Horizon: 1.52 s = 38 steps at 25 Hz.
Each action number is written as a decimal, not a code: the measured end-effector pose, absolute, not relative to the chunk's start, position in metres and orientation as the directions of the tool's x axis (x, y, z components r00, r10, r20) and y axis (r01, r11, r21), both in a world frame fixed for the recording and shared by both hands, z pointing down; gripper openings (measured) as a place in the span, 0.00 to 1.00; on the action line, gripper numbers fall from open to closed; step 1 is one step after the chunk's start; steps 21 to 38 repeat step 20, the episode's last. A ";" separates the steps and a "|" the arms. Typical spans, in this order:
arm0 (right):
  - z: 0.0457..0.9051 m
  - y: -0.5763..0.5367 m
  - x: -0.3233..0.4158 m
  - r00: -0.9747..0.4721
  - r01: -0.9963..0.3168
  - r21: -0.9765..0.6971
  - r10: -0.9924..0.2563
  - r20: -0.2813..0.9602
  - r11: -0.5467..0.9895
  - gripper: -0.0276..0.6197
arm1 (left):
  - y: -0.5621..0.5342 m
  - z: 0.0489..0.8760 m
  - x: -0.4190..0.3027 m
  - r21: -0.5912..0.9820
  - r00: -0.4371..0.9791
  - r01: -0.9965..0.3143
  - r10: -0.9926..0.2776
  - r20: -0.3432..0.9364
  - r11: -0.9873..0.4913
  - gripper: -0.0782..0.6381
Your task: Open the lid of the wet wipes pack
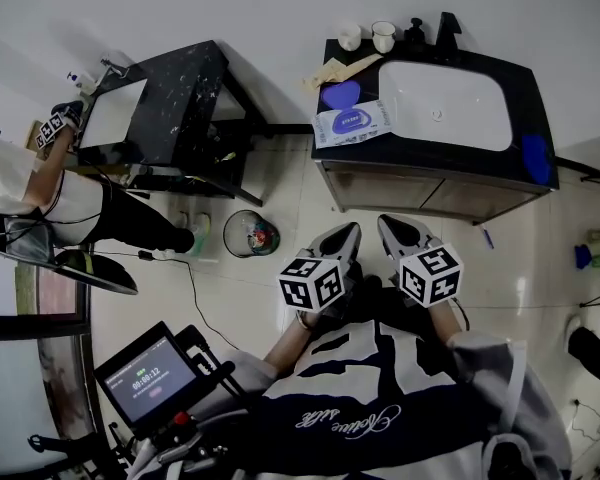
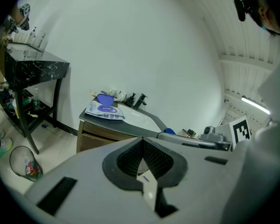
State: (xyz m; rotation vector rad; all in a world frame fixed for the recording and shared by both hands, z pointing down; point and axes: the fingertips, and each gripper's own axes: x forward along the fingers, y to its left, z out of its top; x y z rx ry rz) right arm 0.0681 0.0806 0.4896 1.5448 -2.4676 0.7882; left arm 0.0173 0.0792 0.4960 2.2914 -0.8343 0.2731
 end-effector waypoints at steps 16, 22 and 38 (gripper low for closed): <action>0.493 0.076 0.062 -0.475 -0.867 -0.348 -0.801 0.366 0.356 0.04 | 0.073 0.501 0.008 0.517 0.765 -0.644 -0.499 0.408 -0.564 0.11; 0.496 0.077 0.059 -0.474 -0.868 -0.346 -0.799 0.370 0.355 0.04 | 0.073 0.504 0.004 0.519 0.763 -0.646 -0.501 0.409 -0.560 0.11; 0.496 0.077 0.059 -0.474 -0.868 -0.346 -0.799 0.370 0.355 0.04 | 0.073 0.504 0.004 0.519 0.763 -0.646 -0.501 0.409 -0.560 0.11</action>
